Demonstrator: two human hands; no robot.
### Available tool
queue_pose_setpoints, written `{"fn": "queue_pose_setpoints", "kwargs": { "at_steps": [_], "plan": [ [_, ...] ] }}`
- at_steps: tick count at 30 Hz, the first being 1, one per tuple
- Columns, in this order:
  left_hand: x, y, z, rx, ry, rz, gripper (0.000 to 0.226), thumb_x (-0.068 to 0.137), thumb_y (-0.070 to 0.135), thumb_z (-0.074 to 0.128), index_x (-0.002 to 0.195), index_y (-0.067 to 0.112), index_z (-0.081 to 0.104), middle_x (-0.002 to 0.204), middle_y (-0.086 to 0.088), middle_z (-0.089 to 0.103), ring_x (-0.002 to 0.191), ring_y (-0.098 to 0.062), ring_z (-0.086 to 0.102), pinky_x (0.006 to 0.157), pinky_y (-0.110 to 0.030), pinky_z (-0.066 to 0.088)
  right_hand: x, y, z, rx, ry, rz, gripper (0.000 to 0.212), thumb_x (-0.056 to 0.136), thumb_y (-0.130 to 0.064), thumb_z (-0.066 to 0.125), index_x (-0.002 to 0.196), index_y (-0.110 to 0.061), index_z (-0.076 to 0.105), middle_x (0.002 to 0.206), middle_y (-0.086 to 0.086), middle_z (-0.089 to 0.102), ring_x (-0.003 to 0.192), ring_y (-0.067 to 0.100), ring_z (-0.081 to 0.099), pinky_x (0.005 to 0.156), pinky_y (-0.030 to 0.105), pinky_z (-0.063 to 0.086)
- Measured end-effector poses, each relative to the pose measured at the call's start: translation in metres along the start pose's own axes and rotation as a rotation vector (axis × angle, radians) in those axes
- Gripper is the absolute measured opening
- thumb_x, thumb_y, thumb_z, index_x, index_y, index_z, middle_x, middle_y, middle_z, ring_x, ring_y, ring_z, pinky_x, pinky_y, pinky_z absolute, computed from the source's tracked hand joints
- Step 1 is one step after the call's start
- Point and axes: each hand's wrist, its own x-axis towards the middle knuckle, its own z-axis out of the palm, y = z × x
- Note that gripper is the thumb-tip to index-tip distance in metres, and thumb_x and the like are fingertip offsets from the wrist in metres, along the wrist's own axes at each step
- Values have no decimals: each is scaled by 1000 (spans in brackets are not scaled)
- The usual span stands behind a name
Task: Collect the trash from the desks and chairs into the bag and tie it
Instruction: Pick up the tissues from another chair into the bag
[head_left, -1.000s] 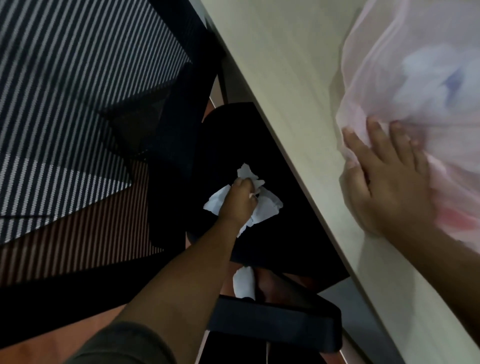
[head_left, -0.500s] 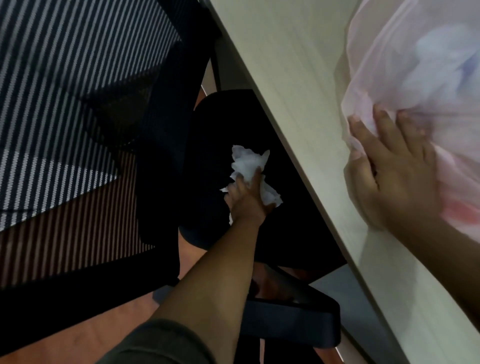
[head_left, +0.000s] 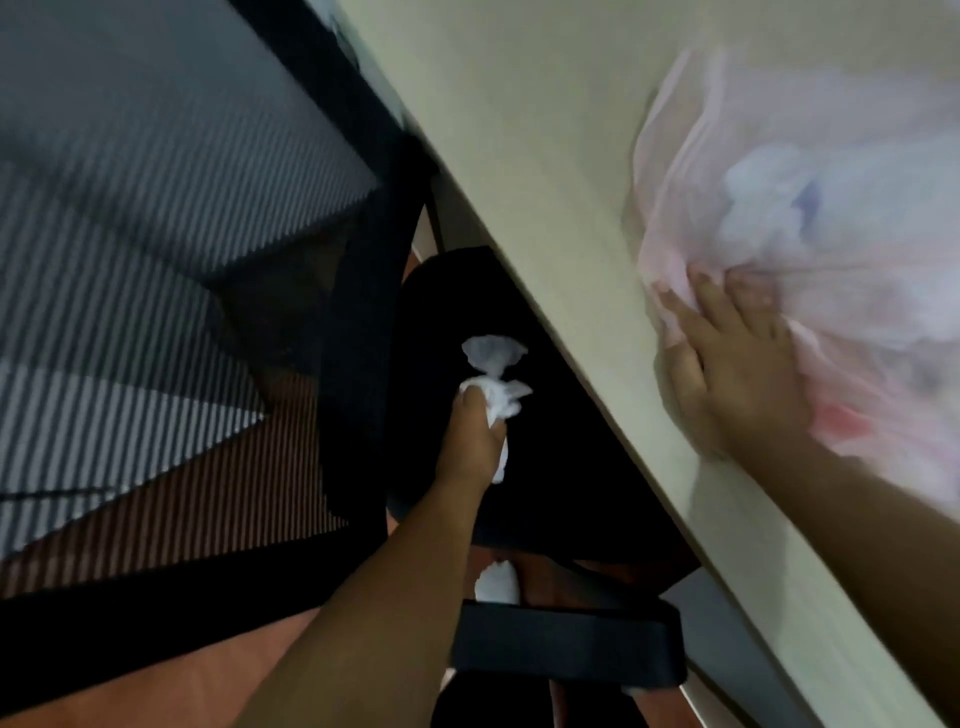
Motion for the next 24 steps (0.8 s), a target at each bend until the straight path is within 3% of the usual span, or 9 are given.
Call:
{"fn": "queue_pose_setpoints", "kwargs": {
  "at_steps": [3, 5, 7, 10, 13, 16, 20, 24],
  "plan": [
    [-30, 18, -25, -91, -35, 110, 18, 96, -4, 46, 111, 6, 49, 113, 9, 57, 107, 4, 58, 88, -15, 45, 4, 5, -10, 240, 53, -30, 45, 99, -23, 34, 142, -28, 46, 152, 0, 42, 141, 21, 36, 120, 37, 15],
    [-45, 40, -42, -47, -5, 201, 17, 95, -5, 47, 108, 6, 51, 110, 4, 56, 102, 12, 57, 80, -4, 41, 1, 11, -30, 436, 99, 1, 37, 100, -18, 39, 133, -21, 56, 141, 3, 55, 130, 16, 46, 114, 31, 24],
    [-61, 74, -59, -29, 10, 290, 17, 94, -6, 48, 102, 7, 56, 102, 0, 58, 89, 19, 57, 72, -1, 41, -13, 21, -57, 491, 84, 59, 37, 99, -26, 36, 122, -14, 63, 126, 10, 64, 119, 25, 55, 107, 39, 37],
    [-85, 129, -77, -3, 15, 390, 30, 93, -5, 49, 83, 24, 53, 81, 4, 57, 72, 13, 60, 59, -6, 45, -36, 31, -104, 588, 161, 139, 41, 99, -29, 33, 124, -13, 61, 128, 2, 61, 121, 18, 53, 108, 37, 39],
    [-93, 165, -81, 39, 6, 469, 15, 90, 12, 53, 100, 21, 58, 102, 1, 61, 86, -2, 63, 66, -28, 57, -54, 40, -149, 667, 194, 183, 43, 98, -34, 31, 126, -18, 60, 127, -4, 57, 119, 8, 48, 104, 26, 34],
    [-111, 208, -73, 105, -46, 521, 11, 91, 14, 54, 102, 13, 53, 104, -2, 59, 87, -12, 59, 59, -19, 48, -73, 64, -178, 590, 144, 192, 39, 100, -32, 33, 125, -25, 62, 118, 1, 52, 115, 16, 42, 97, 27, 30],
    [-137, 264, -41, 202, -122, 651, 11, 91, 18, 54, 100, 13, 51, 102, 0, 56, 87, -15, 53, 64, -22, 40, -92, 87, -216, 538, 170, 289, 32, 101, -28, 39, 94, -15, 68, 91, 6, 55, 96, 30, 49, 82, 37, 37],
    [-147, 306, 4, 344, -193, 832, 11, 93, 20, 57, 102, 15, 54, 103, 4, 49, 89, -15, 52, 68, -26, 37, -109, 91, -247, 697, 275, 358, 38, 104, -26, 36, 101, -3, 66, 95, 10, 67, 87, 22, 55, 73, 24, 38]
  ]
}}
